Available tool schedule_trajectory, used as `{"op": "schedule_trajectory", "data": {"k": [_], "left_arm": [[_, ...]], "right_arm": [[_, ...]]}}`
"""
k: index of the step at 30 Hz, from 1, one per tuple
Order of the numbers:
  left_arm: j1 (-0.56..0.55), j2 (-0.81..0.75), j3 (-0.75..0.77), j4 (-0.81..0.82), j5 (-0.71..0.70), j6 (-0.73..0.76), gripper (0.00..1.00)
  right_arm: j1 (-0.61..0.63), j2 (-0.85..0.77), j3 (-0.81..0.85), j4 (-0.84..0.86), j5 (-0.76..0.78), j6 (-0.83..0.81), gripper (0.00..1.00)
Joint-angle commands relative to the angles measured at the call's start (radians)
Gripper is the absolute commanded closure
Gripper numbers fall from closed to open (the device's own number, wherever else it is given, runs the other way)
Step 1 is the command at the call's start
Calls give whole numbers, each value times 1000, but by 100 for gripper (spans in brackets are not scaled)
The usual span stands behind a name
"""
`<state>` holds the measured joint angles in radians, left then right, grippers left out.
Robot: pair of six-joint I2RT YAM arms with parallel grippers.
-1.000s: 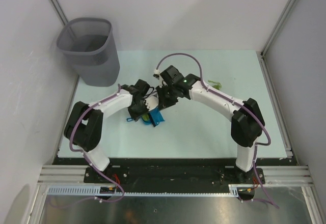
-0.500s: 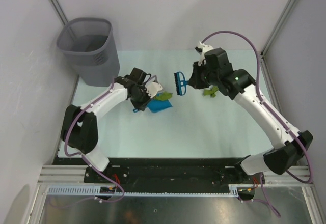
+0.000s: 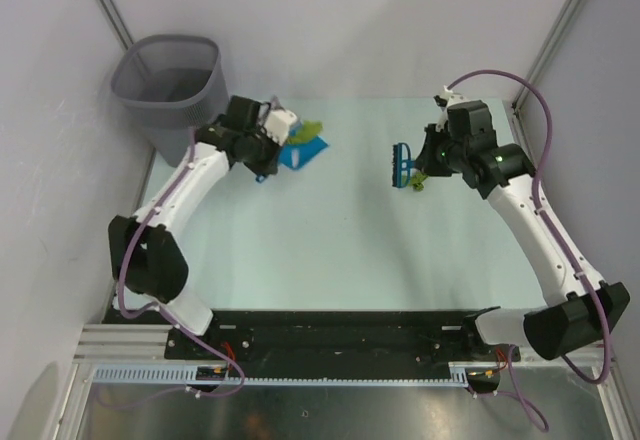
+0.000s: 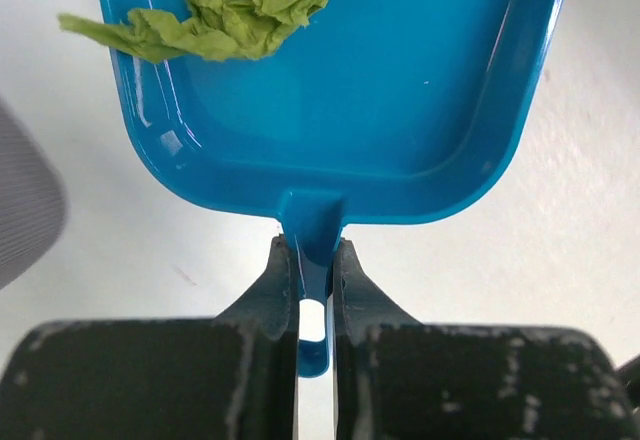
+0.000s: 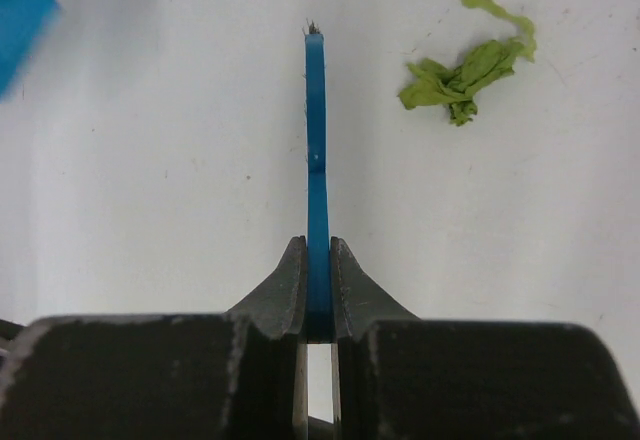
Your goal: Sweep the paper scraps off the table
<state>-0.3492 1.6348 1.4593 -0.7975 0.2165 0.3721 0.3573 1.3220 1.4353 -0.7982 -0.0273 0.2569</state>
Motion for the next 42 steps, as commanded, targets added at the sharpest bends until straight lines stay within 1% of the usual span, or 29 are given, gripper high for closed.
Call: {"op": "schedule_trajectory", "data": {"k": [1, 3, 9, 10, 13, 15, 17, 18, 19, 20, 21, 22, 23, 24, 26, 27, 29, 30, 32, 33, 35, 36, 38, 41, 42], "left_arm": [[107, -87, 168, 32, 8, -191, 100], [133, -96, 223, 38, -9, -226, 100], [193, -153, 320, 81, -75, -358, 100], [206, -161, 329, 90, -107, -399, 100], [236, -167, 383, 103, -164, -453, 100], [254, -158, 436, 103, -208, -460, 100], [262, -135, 470, 103, -301, -424, 100], [266, -129, 498, 103, -336, -405, 100], [268, -124, 509, 101, -363, -350, 100], [268, -121, 530, 101, -428, -320, 100], [266, -121, 538, 103, -459, -294, 100], [268, -119, 549, 101, -494, -226, 100], [268, -122, 568, 101, -564, -191, 100], [268, -121, 578, 103, -607, -123, 100], [268, -124, 601, 101, -673, -53, 100], [266, -122, 610, 101, -743, 15, 100], [266, -106, 640, 103, -823, 85, 100], [266, -93, 653, 104, -907, 156, 100], [266, -43, 687, 104, -991, 223, 100], [265, -26, 694, 106, -1061, 285, 100], [266, 17, 714, 110, -1114, 339, 100], [266, 42, 720, 112, -1164, 387, 100], [265, 62, 745, 119, -1201, 427, 100], [265, 102, 782, 151, -1279, 530, 100], [265, 123, 788, 161, -1299, 597, 100]], "right_arm": [[-20, -49, -21, 1, -5, -21, 100], [-20, -46, -41, 4, -10, -24, 100], [-20, -37, -84, 25, -48, -18, 100], [-18, -35, -96, 33, -59, -15, 100], [-6, -27, -105, 47, -77, -10, 100], [12, -24, -105, 48, -69, -15, 100], [28, -21, -107, 47, -66, -21, 100], [40, -23, -107, 48, -60, -21, 100], [46, -21, -107, 47, -59, -22, 100], [52, -20, -108, 48, -57, -27, 100], [64, -18, -108, 47, -54, -28, 100], [68, -17, -108, 44, -51, -34, 100], [74, -14, -108, 45, -48, -36, 100], [78, -12, -108, 44, -42, -39, 100], [92, -7, -108, 45, -40, -39, 100], [95, -4, -108, 47, -39, -39, 100], [109, 2, -108, 53, -39, -39, 100], [114, 9, -108, 57, -39, -41, 100], [127, 16, -108, 66, -43, -39, 100], [132, 23, -108, 71, -46, -35, 100], [149, 28, -108, 80, -48, -33, 100], [155, 31, -108, 80, -48, -34, 100], [169, 34, -108, 82, -43, -36, 100], [177, 36, -108, 80, -48, -30, 100], [180, 34, -108, 88, -48, -31, 100]]}}
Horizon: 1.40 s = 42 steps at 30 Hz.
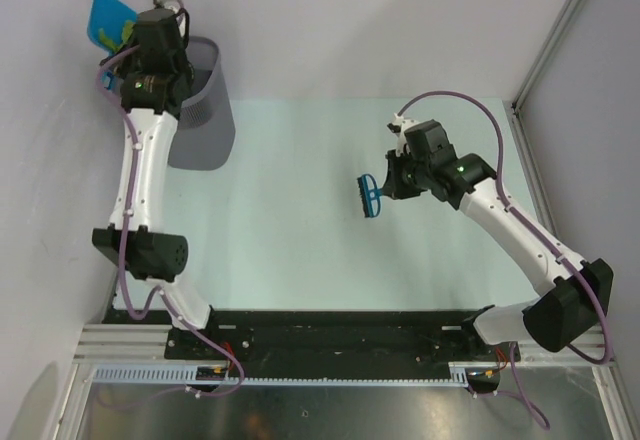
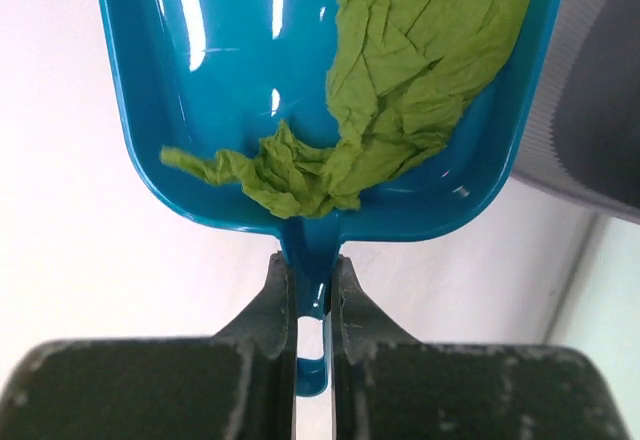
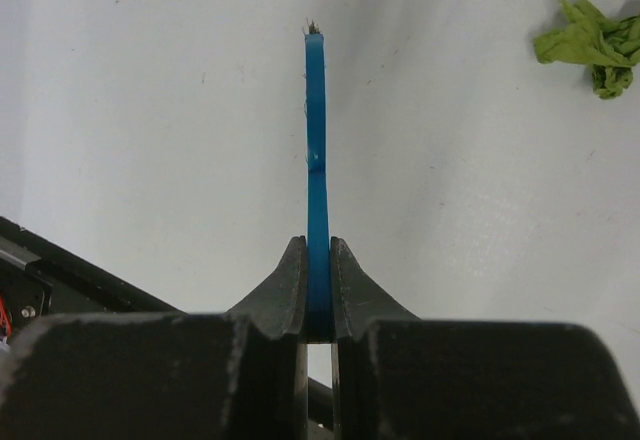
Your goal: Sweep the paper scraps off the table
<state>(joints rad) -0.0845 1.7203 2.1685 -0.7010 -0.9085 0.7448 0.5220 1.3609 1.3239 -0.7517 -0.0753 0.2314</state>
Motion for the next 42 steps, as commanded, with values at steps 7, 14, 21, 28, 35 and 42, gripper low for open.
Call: {"op": "schedule_trajectory", "data": {"k": [7, 14, 21, 28, 35, 42], "left_arm": [[2, 110, 56, 164, -280, 487, 100], [-8, 52, -325, 918, -337, 1191, 100], [-12, 28, -567, 1673, -191, 1714, 100], [-15, 27, -567, 1680, -190, 1733, 100], [-15, 13, -592, 1690, -168, 1720, 100], [-44, -48, -269, 605, -104, 811, 100]], "right_arm": [[30, -3, 3, 28, 5, -12, 100], [39, -14, 3, 20, 19, -15, 100], [47, -14, 3, 28, 16, -10, 100], [53, -19, 3, 23, 23, -12, 100], [53, -22, 3, 18, 25, -17, 100], [55, -43, 3, 14, 80, -11, 100]]}}
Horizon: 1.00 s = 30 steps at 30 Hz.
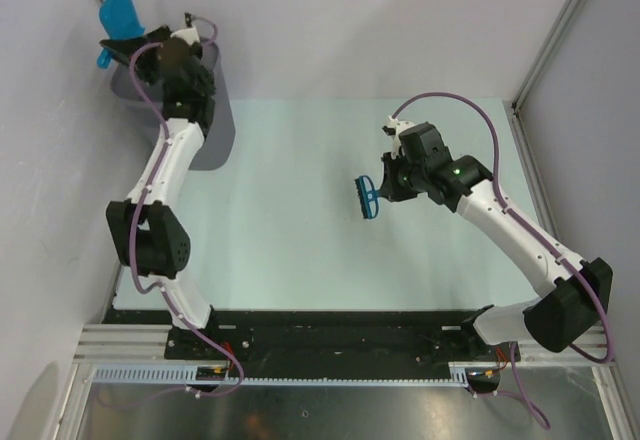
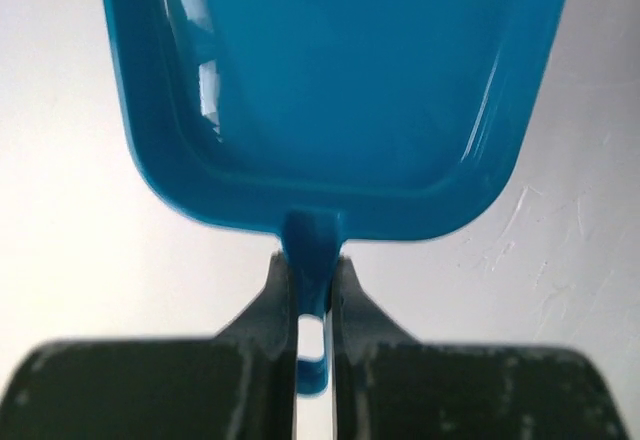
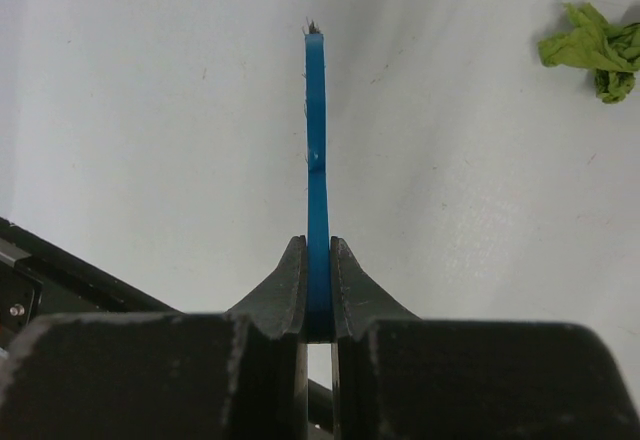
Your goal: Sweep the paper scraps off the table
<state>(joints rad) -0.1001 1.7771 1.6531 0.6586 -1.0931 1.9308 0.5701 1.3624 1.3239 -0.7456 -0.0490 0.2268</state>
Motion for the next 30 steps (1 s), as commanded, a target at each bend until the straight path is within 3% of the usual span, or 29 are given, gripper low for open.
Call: {"op": "schedule_trajectory", "data": {"k": [1, 7, 11, 12, 18, 24, 30], "left_arm": [[-38, -108, 336, -830, 100, -532, 100], [-93, -224, 241, -910, 215, -720, 100], [-124, -240, 322, -1207, 369, -969, 100], [-122, -235, 336, -1300, 402, -1004, 100], [-55, -165, 362, -1401, 487, -1125, 100], [40, -48, 546, -1583, 633, -1271, 100], [74, -59, 522, -1668, 816, -1392, 100]], "right_arm": [[5, -52, 3, 6, 90, -3, 100], [-27, -74, 3, 14, 273, 2, 100], [-117, -57, 3, -6, 391, -10, 100], [-134, -54, 3, -6, 394, -17, 100], [-185, -60, 1, 3, 341, -43, 100], [-185, -63, 3, -4, 310, -53, 100], [-182, -75, -26, 11, 295, -53, 100]]}}
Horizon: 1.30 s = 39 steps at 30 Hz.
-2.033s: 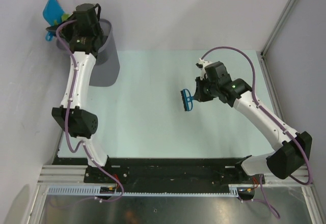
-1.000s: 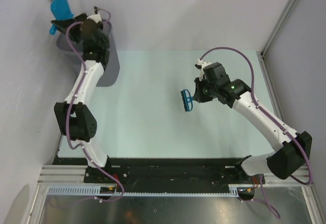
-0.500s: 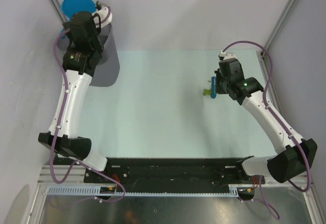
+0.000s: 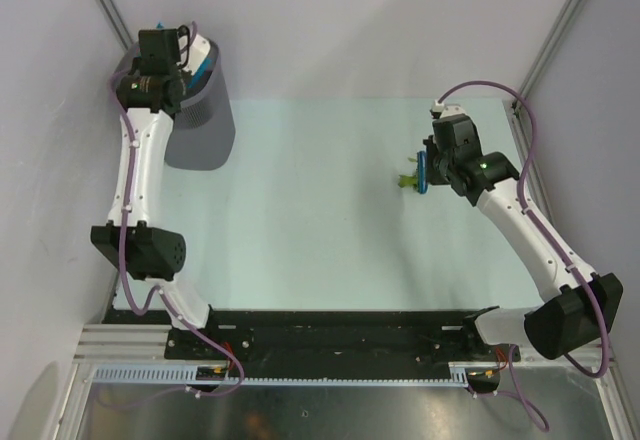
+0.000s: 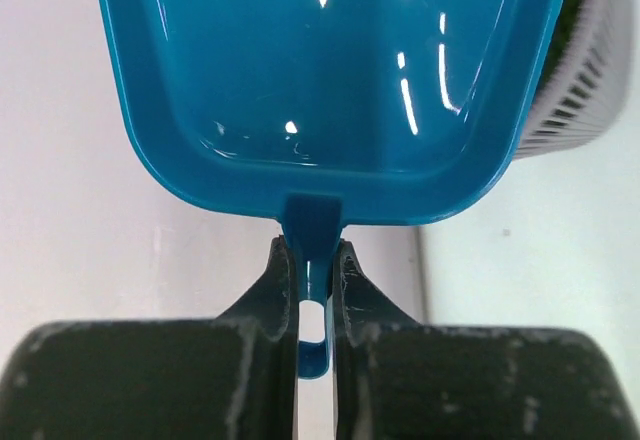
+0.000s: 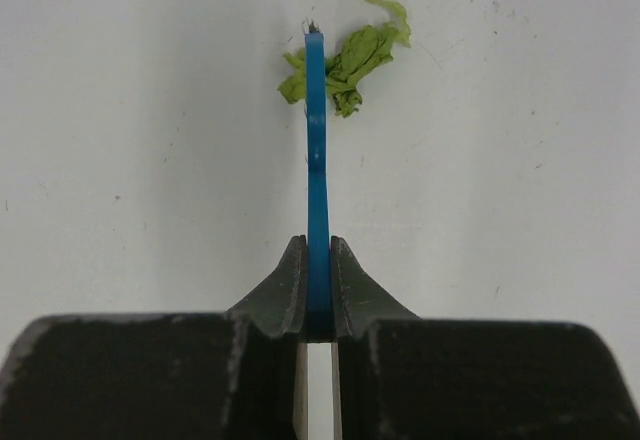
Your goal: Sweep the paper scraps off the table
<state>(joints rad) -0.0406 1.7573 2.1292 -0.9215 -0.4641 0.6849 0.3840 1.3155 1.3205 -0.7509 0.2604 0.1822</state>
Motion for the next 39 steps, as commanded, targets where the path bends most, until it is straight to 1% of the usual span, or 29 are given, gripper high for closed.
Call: {"op": "schedule_trajectory", "data": {"k": [1, 2, 3, 6, 10, 11, 14, 16, 19, 20, 22, 23, 24, 26, 27, 28, 30, 31, 35, 36, 38, 39], "left_arm": [[33, -35, 52, -97, 212, -162, 100], [38, -33, 55, -112, 237, -180, 100], [74, -38, 60, -117, 316, -209, 100], [100, -56, 70, -126, 419, -255, 100], [102, -85, 64, -129, 556, -288, 100], [100, -93, 63, -132, 579, -291, 100], [102, -136, 46, -135, 688, -297, 100], [102, -177, 25, -140, 755, -297, 100], [100, -249, -44, -146, 820, -291, 100], [102, -284, -69, -146, 850, -285, 100], [100, -318, -152, -149, 877, -277, 100], [100, -350, -181, -151, 895, -266, 100], [99, -363, -242, -151, 900, -260, 100], [93, -392, -296, -151, 895, -240, 100], [90, -400, -342, -152, 892, -234, 100], [90, -406, -362, -152, 891, -225, 100], [87, -417, -406, -154, 869, -208, 100], [82, -420, -420, -152, 861, -206, 100], [50, -429, -482, -152, 825, -179, 100], [18, -430, -508, -154, 817, -174, 100], [-14, -432, -537, -152, 782, -154, 100], [-59, -432, -570, -152, 765, -145, 100]], "right_arm": [[3, -30, -36, 24, -16, -9, 100], [4, -32, -41, 27, -19, -7, 100], [3, -35, -49, 30, -15, -9, 100], [-2, -35, -67, 41, -1, -18, 100], [-40, -1, -75, 73, 16, -32, 100], [-39, 2, -75, 82, 66, -44, 100], [-46, 43, -75, 151, 112, -93, 100], [-53, 68, -73, 203, 105, -124, 100], [-51, 163, -72, 260, 88, -179, 100], [-50, 216, -73, 272, 74, -181, 100], [-33, 275, -70, 300, 65, -240, 100], [-21, 331, -70, 308, 44, -262, 100], [-8, 355, -70, 323, 33, -303, 100], [56, 398, -63, 323, 4, -334, 100], [79, 424, -61, 305, -3, -363, 100], [137, 433, -58, 291, -27, -374, 100], [183, 432, -53, 222, -73, -379, 100], [202, 426, -55, 193, -116, -362, 100], [274, 366, -55, 67, -193, -297, 100], [286, 349, -53, 15, -203, -285, 100], [312, 283, -55, -25, -220, -257, 100], [334, 257, -53, -43, -219, -250, 100]]}}
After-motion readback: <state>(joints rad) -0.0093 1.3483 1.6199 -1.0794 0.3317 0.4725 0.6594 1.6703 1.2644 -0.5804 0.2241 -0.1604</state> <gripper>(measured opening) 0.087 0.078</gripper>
